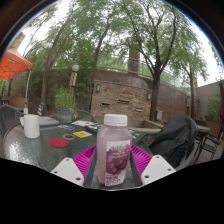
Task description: Pour water
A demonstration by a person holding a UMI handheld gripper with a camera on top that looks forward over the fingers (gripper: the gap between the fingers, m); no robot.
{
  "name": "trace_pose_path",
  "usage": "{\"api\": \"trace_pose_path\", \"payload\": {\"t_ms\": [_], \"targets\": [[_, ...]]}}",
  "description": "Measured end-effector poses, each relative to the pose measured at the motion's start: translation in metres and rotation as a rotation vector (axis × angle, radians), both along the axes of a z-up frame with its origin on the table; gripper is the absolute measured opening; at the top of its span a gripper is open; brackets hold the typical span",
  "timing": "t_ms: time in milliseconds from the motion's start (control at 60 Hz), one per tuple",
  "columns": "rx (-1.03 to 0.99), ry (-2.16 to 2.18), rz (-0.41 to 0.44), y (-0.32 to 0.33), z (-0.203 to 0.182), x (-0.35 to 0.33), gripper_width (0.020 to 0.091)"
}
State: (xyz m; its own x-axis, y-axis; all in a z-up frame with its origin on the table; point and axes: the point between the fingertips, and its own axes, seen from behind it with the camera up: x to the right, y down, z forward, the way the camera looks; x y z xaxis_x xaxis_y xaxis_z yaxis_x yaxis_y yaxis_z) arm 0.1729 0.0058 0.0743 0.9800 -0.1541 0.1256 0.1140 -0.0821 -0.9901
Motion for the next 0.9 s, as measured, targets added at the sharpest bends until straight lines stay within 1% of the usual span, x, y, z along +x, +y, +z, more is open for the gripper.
{"api": "trace_pose_path", "payload": {"t_ms": [67,100,217,283,317,333,350,383,400,417,483,533,633,700,817,900], "targets": [[0.013,-0.016,-0.011,0.001,0.003,-0.001,0.058],[0.019,-0.022,-0.012,0.013,0.002,-0.005,0.0557],[0.002,0.008,-0.039,0.01,-0.002,-0.001,0.0557],[-0.025,0.029,-0.037,0.012,-0.003,0.0,0.0556],[-0.038,0.025,-0.032,0.013,-0.001,-0.002,0.0521],[-0.045,0.024,-0.03,0.014,-0.001,-0.004,0.0517],[-0.053,0.023,-0.033,0.011,-0.005,-0.005,0.0494],[-0.075,0.009,-0.042,0.013,-0.006,-0.007,0.0485],[-0.085,-0.006,-0.049,0.013,-0.005,-0.008,0.0468],[-0.093,-0.028,-0.054,0.014,-0.004,-0.01,0.0437],[-0.113,-0.152,-0.074,0.013,0.013,-0.017,0.0436],[-0.122,-0.254,-0.066,0.024,0.032,-0.028,0.0436],[-0.108,-0.502,-0.047,0.053,0.076,-0.08,0.0436],[-0.1,-0.704,-0.016,0.075,0.111,-0.12,0.0435],[-0.072,-1.23,0.006,0.122,0.142,-0.189,0.0434],[-0.079,-1.574,0.035,0.148,0.139,-0.237,0.0433]]}}
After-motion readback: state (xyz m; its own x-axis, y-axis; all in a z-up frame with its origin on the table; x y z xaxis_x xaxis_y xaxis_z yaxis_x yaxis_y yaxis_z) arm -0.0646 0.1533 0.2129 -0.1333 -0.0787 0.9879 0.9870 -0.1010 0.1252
